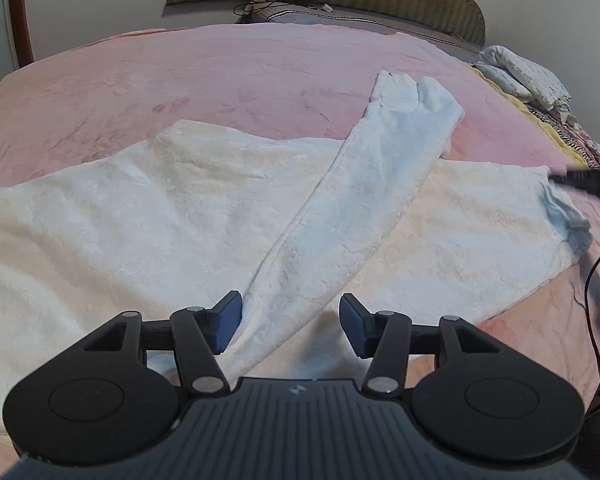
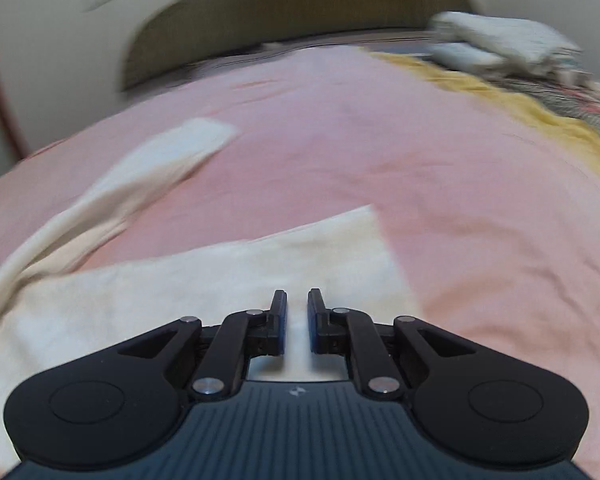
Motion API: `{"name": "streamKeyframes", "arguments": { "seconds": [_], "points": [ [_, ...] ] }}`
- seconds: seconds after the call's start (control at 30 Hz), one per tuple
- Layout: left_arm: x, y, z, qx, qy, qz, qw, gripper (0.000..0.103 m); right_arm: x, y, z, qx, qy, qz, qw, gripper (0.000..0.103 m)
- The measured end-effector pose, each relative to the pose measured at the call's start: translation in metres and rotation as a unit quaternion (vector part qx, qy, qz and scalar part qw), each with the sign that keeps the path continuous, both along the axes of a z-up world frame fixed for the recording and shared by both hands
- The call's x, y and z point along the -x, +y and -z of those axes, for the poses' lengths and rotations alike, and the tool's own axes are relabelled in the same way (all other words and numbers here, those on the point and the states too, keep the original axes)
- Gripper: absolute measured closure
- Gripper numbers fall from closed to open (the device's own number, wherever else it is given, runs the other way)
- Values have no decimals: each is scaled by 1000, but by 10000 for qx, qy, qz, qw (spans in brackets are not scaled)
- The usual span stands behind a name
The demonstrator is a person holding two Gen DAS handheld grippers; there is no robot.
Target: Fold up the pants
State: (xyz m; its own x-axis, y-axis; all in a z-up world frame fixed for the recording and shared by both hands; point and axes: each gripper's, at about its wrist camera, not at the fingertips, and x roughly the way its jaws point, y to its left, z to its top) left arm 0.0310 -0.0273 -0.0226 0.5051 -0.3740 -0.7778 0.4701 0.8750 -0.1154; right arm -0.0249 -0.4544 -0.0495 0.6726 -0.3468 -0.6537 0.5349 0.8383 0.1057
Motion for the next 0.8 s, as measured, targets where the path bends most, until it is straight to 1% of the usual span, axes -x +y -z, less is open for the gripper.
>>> {"name": "streamKeyframes", "arguments": {
  "seconds": [0.03, 0.07, 0.1, 0.13, 0.17, 0.2, 0.23, 0.27, 0.3, 0.33, 0.4, 0.5, 0.57, 0.63, 0.7, 0.73, 0.77, 0.8],
  "points": [
    [0, 0, 0, 16, -2, 7, 10000, 46, -8, 10, -11, 167, -199, -61, 9996, 89],
    [-1, 1, 1, 50, 17, 6, 10000, 45, -24, 24, -23, 267, -414, -365, 9981, 89],
    [-2, 2, 2, 92, 42, -2, 9999, 45, -42, 37, -34, 309, -534, -653, 9960, 89],
    [-4, 2, 3, 141, 82, -18, 9999, 45, -65, 50, -44, 314, -550, -966, 9933, 86],
    [-5, 3, 3, 192, 119, -30, 9997, 44, -90, 63, -51, 277, -499, -1266, 9903, 79],
    [-6, 4, 4, 242, 149, -36, 9996, 43, -113, 74, -55, 238, -492, -1477, 9875, 75],
    [-6, 4, 4, 279, 162, -36, 9995, 42, -142, 84, -58, 216, -475, -1613, 9855, 61],
    [-7, 4, 4, 295, 160, -24, 9994, 41, -169, 92, -59, 211, -371, -1651, 9854, 38],
    [-7, 4, 5, 296, 150, 9, 9994, 41, -195, 98, -57, 169, -271, -1629, 9861, 30],
    [-7, 4, 5, 285, 144, 32, 9995, 40, -217, 101, -54, 85, -214, -1583, 9871, 29],
    [-8, 4, 7, 296, 161, 43, 9994, 40, -262, 103, -44, -163, 71, -1378, 9903, 29],
    [-11, 4, 10, 288, 163, 104, 9994, 39, -305, 104, -24, -458, 427, -987, 9931, 29],
    [-11, 4, 12, 290, 152, 146, 9994, 38, -321, 107, -11, -351, 719, -766, 9938, 29],
    [-12, 4, 13, 285, 131, 197, 9993, 38, -329, 110, 4, -129, 1027, -708, 9921, 30],
    [-13, 4, 14, 308, 112, 228, 9992, 38, -332, 114, 9, 120, 1029, -755, 9918, 31],
    [-13, 4, 14, 320, 103, 242, 9991, 38, -334, 115, 8, 154, 996, -841, 9913, 48],
    [-13, 4, 14, 320, 77, 259, 9991, 38, -334, 114, 6, 91, 970, -925, 9909, 69],
    [-13, 3, 14, 330, 67, 271, 9991, 38, -334, 112, 4, 13, 962, -962, 9907, 73]
  ]
}}
